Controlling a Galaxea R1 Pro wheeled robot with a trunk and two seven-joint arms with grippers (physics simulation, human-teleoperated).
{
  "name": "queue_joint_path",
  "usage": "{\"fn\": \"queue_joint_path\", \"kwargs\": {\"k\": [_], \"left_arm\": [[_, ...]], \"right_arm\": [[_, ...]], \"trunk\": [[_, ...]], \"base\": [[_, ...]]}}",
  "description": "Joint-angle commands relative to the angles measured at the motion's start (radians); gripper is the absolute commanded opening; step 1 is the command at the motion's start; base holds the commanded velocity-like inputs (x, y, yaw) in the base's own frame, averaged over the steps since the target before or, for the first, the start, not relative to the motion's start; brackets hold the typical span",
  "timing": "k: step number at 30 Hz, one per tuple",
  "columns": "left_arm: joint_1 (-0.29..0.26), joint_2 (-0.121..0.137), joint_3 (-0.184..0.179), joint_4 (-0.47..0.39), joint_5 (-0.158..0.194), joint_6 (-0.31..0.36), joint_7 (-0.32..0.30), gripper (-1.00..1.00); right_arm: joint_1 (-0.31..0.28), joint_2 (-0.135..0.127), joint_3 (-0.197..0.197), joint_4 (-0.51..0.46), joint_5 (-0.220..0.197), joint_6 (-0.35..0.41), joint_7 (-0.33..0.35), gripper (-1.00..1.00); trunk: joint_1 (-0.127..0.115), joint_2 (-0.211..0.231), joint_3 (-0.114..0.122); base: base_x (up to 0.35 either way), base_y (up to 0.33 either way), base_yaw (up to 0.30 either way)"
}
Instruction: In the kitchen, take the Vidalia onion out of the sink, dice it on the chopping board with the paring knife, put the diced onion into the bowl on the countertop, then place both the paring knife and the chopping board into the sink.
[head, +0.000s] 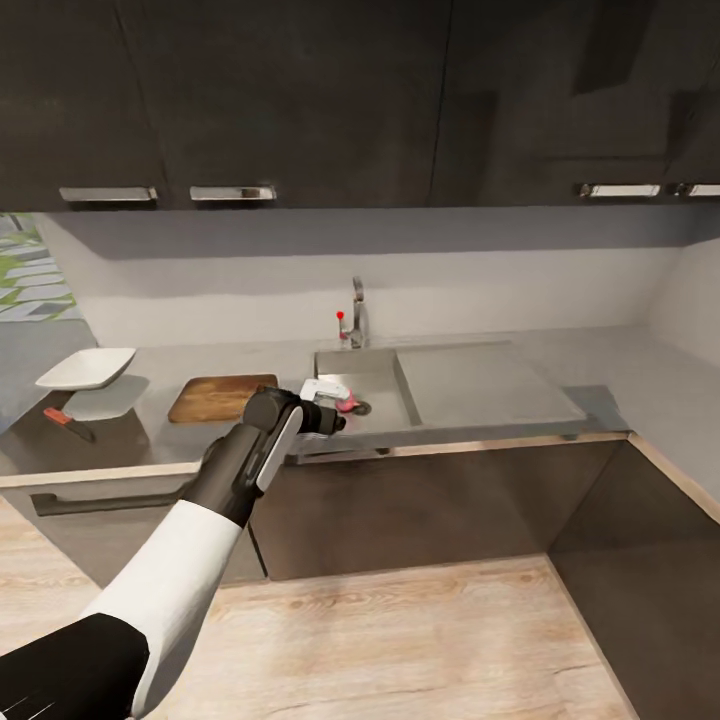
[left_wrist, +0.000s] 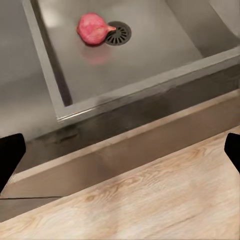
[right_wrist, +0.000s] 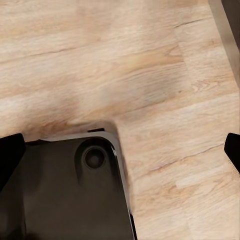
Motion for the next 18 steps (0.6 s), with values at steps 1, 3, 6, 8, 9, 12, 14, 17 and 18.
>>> {"fn": "queue_joint_path", "kwargs": {"k": [1, 3, 6, 8, 9, 12, 14, 17, 18], "left_arm": [[-0.001, 0.000, -0.001, 0.003, 0.009, 0.003, 0.008, 1.00], [-0.001, 0.000, -0.001, 0.012, 0.009, 0.003, 0.008, 1.00], [-0.001, 0.000, -0.002, 0.025, 0.009, 0.002, 0.007, 1.00], [-0.001, 0.000, -0.002, 0.029, 0.009, 0.002, 0.008, 1.00], [-0.001, 0.000, -0.002, 0.033, 0.009, 0.002, 0.008, 1.00], [-0.001, 0.000, -0.002, 0.036, 0.009, 0.002, 0.008, 1.00], [-0.001, 0.000, -0.002, 0.038, 0.009, 0.001, 0.008, 1.00], [-0.001, 0.000, -0.002, 0.041, 0.009, 0.001, 0.009, 1.00], [-0.001, 0.001, -0.002, 0.045, 0.009, 0.001, 0.009, 1.00]], "right_arm": [[0.000, -0.001, 0.008, -0.001, -0.009, -0.002, -0.006, 1.00], [0.000, -0.001, 0.008, -0.001, -0.009, -0.001, -0.006, 1.00], [0.000, -0.001, 0.008, 0.000, -0.009, -0.001, -0.006, 1.00], [0.000, -0.001, 0.009, 0.000, -0.009, -0.001, -0.007, 1.00], [0.000, -0.001, 0.009, 0.000, -0.009, -0.001, -0.006, 1.00], [0.000, -0.001, 0.010, 0.000, -0.009, -0.001, -0.007, 1.00], [0.000, 0.000, 0.010, 0.000, -0.009, -0.001, -0.007, 1.00], [0.000, 0.000, 0.010, 0.000, -0.009, 0.000, -0.008, 1.00], [0.000, 0.000, 0.010, 0.000, -0.009, -0.001, -0.008, 1.00]], "trunk": [[0.001, -0.002, -0.002], [0.001, -0.002, -0.002], [0.001, -0.002, -0.002], [0.001, -0.002, -0.002], [0.001, -0.002, -0.002], [0.001, -0.002, -0.002], [0.001, -0.002, -0.002], [0.001, -0.002, -0.002], [0.001, -0.002, -0.002]], "base": [[0.313, -0.101, 0.000], [0.313, -0.101, 0.000], [0.313, -0.101, 0.000], [0.313, -0.101, 0.000], [0.313, -0.101, 0.000], [0.313, -0.100, 0.000], [0.313, -0.099, 0.000], [0.313, -0.094, 0.000], [0.313, -0.070, 0.000]]}}
